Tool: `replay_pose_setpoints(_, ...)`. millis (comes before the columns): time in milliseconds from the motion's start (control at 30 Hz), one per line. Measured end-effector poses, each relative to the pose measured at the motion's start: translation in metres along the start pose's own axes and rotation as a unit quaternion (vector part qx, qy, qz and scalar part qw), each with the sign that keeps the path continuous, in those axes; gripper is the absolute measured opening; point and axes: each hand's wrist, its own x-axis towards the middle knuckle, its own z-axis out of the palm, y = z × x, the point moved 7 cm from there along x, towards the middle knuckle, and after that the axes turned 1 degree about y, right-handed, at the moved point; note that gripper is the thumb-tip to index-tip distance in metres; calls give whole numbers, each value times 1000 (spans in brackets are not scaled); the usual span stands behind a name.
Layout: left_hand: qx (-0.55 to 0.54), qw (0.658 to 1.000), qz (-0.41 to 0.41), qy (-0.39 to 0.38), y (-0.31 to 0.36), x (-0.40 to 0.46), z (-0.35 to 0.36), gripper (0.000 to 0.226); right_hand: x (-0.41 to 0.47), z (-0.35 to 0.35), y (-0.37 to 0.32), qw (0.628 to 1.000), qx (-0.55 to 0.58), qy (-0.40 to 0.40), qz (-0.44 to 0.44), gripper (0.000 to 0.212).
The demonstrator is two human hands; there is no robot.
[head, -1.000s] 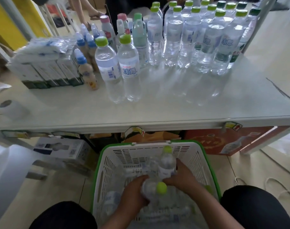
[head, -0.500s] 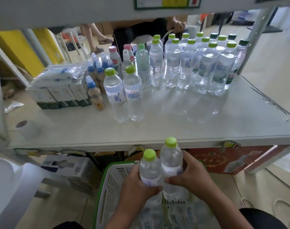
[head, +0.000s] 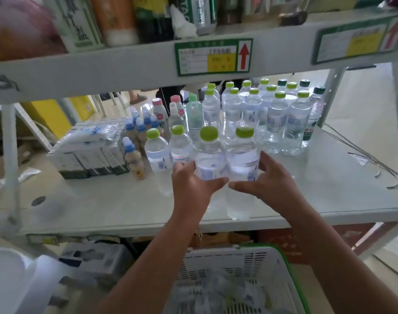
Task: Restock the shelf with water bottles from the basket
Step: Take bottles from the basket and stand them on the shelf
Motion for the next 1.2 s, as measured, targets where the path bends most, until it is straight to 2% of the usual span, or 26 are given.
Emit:
replay_pose_setpoints(100,30,998,3,51,-2,21,17,61,25,3,5,999,13,40,15,66)
replay_pose_setpoints(233,60,994,-17,88,-16,32,33,71,47,19,23,998,34,32,53,61)
replay_pose_setpoints(433,73,995,-13,70,-29,34,45,57,55,25,41,996,37,40,66,65)
replay_pose_setpoints(567,83,994,-32,69,-38,33,48,61,62,27,40,996,36,33,78,56)
replay_pose_setpoints(733,115,990,-21,74,-38,38,51,71,77,36,41,996,35,13,87,59)
replay_pose_setpoints(900,138,988,-35,61,-39,34,55,69,88,47,42,992,82,-16,95,55)
replay_pose_setpoints(967,121,990,-57,47,-42,31,59,72,90,49,43,991,92,-19,99,57)
replay_pose_setpoints(1100,82,994,-46,48,-44,25,62,64,92,49,47,990,89,-28,102,64)
replay_pose_setpoints(1200,70,996,-38,43,-44,21,64,66,94,47,49,991,85,-26,101,78)
